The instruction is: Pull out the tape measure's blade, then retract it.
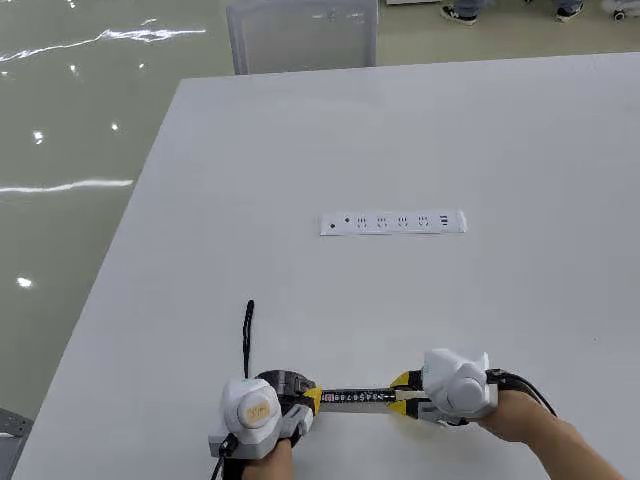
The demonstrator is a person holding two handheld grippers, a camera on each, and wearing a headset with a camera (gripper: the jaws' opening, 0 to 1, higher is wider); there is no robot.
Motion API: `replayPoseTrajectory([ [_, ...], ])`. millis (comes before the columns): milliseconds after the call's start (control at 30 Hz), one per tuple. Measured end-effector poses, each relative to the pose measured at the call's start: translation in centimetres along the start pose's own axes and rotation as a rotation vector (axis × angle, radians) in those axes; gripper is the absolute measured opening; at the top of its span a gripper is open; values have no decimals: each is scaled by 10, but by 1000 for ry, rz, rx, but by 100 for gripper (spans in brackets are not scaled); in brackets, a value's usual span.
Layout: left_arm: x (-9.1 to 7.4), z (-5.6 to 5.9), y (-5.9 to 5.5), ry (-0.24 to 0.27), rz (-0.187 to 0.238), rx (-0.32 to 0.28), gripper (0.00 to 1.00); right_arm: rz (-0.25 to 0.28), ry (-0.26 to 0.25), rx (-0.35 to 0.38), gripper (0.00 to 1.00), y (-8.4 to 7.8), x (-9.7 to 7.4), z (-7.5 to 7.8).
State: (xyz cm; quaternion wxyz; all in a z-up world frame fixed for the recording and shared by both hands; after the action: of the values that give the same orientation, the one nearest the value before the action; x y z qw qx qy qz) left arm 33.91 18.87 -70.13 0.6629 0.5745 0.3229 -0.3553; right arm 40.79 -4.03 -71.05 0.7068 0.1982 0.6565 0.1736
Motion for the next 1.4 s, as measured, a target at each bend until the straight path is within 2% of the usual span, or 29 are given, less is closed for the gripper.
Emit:
replayPoseTrajectory([
  [567, 0, -2, 1, -11, 3, -19, 62, 10, 3, -13, 12, 23, 13, -1],
  [1400, -1, -4, 0, -29, 3, -30, 63, 27, -1, -23, 12, 63, 41, -11],
])
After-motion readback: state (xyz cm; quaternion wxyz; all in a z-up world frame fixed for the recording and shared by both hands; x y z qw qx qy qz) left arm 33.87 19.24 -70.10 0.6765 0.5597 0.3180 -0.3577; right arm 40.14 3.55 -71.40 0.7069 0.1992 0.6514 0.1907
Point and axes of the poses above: the centre of the closed fingertips' face, and the gripper's own axes: x roughly forward along the fingers, z roughly to its right, y roughly out of its top, the point moved 10 cm from there along -x, roughly backward along the fingers, and after that the axes turned 15 degrees about -z, right-handed, at the moved point
